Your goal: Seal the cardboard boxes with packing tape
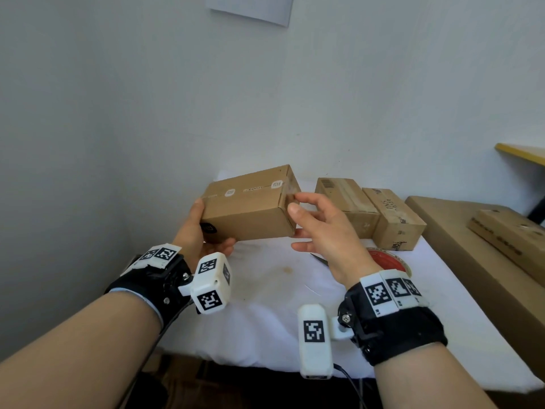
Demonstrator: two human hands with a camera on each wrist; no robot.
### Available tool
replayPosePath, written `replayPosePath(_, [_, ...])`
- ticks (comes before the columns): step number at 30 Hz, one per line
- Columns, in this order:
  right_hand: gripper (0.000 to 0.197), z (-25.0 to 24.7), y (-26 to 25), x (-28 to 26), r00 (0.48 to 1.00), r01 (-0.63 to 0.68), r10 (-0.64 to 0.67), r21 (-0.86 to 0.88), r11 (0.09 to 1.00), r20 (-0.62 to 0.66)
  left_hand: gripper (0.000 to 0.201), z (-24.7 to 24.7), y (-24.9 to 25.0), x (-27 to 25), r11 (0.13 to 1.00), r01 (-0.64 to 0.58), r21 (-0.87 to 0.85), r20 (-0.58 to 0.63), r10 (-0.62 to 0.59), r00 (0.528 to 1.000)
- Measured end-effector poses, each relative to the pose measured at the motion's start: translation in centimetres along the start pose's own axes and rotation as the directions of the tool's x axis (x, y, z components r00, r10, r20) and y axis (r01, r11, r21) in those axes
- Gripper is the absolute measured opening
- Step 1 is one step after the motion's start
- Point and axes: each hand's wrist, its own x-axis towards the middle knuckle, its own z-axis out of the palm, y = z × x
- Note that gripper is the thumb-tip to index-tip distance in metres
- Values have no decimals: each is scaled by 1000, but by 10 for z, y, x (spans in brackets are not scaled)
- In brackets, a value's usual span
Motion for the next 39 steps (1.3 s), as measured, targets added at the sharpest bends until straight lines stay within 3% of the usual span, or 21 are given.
replayPosePath(4, [40,6,2,1,1000,-12,12,-9,1000,14,53,3,0,0,994,-94,-57,22,95,995])
replayPosePath(10, [27,3,11,6,992,-108,102,-74,991,-76,41,3,3,8,969,-228,-97,73,235,969])
replayPosePath(14, [25,3,11,6,992,-118,114,-94,989,-46,69,0,4,11,939,-345,-14,71,345,936])
replayPosePath(16, [26,2,11,7,989,-138,132,-106,985,-60,74,1,1,8,829,-522,199,91,515,852])
replayPosePath(19, [26,1,13,6,980,-192,185,-86,978,-78,81,1,-7,7,473,-708,524,239,717,655])
replayPosePath(20, [25,0,14,5,975,-216,211,-78,973,-75,81,2,-9,5,383,-707,595,294,715,634])
replayPosePath(21, [25,1,14,4,969,-242,238,-74,967,-65,81,2,-11,5,309,-694,650,347,692,633])
replayPosePath(23, [28,1,15,3,959,-284,283,-66,957,-27,80,4,-15,4,208,-654,727,444,584,680])
replayPosePath(26, [34,2,18,2,948,-315,317,-87,945,4,81,6,-20,1,164,-623,765,544,356,760])
replayPosePath(28, [31,1,20,2,946,-324,325,-101,941,-7,85,7,-22,0,209,-602,770,542,284,791])
replayPosePath(31, [18,-2,18,3,943,-332,329,-122,935,-42,98,7,-20,5,281,-532,799,447,315,837])
replayPosePath(34, [27,-5,17,3,936,-345,353,-177,922,12,102,7,-18,14,320,-414,852,327,292,899])
replayPosePath(36, [29,-5,16,0,932,-329,355,-242,913,75,90,10,-21,13,360,-404,841,316,280,907])
replayPosePath(38, [21,-5,16,-2,933,-298,340,-270,916,121,84,14,-26,16,467,-457,757,362,284,888])
replayPosePath(39, [27,-5,16,-1,942,-278,317,-274,921,111,86,18,-26,15,528,-479,701,378,295,878])
